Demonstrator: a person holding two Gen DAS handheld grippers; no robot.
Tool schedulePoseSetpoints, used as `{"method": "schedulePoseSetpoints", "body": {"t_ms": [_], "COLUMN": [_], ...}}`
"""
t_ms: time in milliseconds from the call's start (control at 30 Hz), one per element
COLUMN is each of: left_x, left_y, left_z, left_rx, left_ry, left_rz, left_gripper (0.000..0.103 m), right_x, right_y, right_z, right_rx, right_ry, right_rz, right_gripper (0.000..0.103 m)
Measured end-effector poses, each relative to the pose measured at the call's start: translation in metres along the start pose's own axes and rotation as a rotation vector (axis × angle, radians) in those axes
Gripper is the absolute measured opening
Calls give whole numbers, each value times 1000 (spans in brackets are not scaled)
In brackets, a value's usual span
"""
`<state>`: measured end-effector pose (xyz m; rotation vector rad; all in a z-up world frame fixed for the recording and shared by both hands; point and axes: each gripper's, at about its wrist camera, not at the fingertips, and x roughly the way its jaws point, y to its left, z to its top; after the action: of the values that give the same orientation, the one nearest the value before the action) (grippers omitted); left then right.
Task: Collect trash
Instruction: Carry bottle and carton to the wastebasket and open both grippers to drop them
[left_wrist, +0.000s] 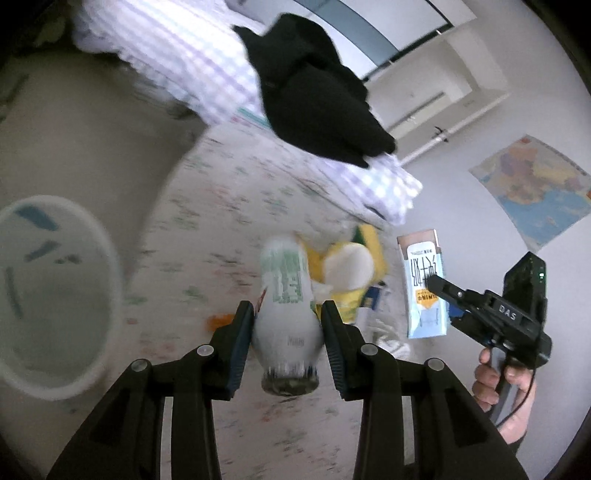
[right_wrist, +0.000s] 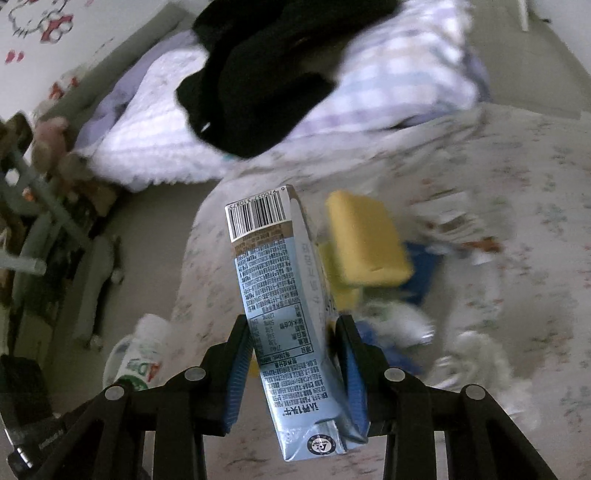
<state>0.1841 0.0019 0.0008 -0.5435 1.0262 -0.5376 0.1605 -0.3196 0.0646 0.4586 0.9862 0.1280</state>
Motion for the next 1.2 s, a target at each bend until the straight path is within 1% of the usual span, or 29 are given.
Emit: {"method": "schedulePoseSetpoints", "body": {"t_ms": [100, 200, 267, 367, 467, 633, 833, 900, 1000, 1067, 1100, 1167, 1200], "left_x": [-23, -45, -56, -70, -89, -121, -137, -138, -136, -134, -133, -129, -127], "left_y": [22, 49, 66, 89, 104, 131, 151, 156, 160, 158, 158, 158, 158], "left_z": [0, -1, -4, -8, -10, -10, -8, -8, -7, -6, -6, -5, -5], "left_rx": [-27, -52, -73, -108, -117, -134, -136, -137, -135, -124, -115, -102, -100], "left_ry": [-34, -65, -75, -78, -115, -191, -225, -224, -217, -214, -211, -202, -196], "left_rz": [51, 109, 137, 166, 195, 281, 336, 343, 351, 363, 372, 386, 390], "left_gripper": [40, 40, 40, 40, 40, 40, 40, 40, 40, 40, 40, 40, 40], "right_x": [17, 42, 62, 88, 110, 147, 188, 200, 207, 210, 211, 206, 202], "right_y": [30, 66, 90, 124, 147, 183, 207, 210, 206, 202, 202, 199, 196], "right_z": [-9, -20, -28, -40, -49, -68, -81, -85, -88, -87, -87, -85, -85], "right_rx": [-44, -89, -120, -168, -186, -187, -168, -158, -142, -126, -119, -108, -108], "right_ry": [34, 89, 130, 175, 217, 290, 361, 380, 396, 402, 406, 401, 393], "right_rz": [27, 69, 95, 109, 130, 187, 210, 209, 202, 190, 189, 191, 189], "right_gripper": [40, 40, 40, 40, 40, 40, 41, 41, 41, 44, 46, 57, 59]}}
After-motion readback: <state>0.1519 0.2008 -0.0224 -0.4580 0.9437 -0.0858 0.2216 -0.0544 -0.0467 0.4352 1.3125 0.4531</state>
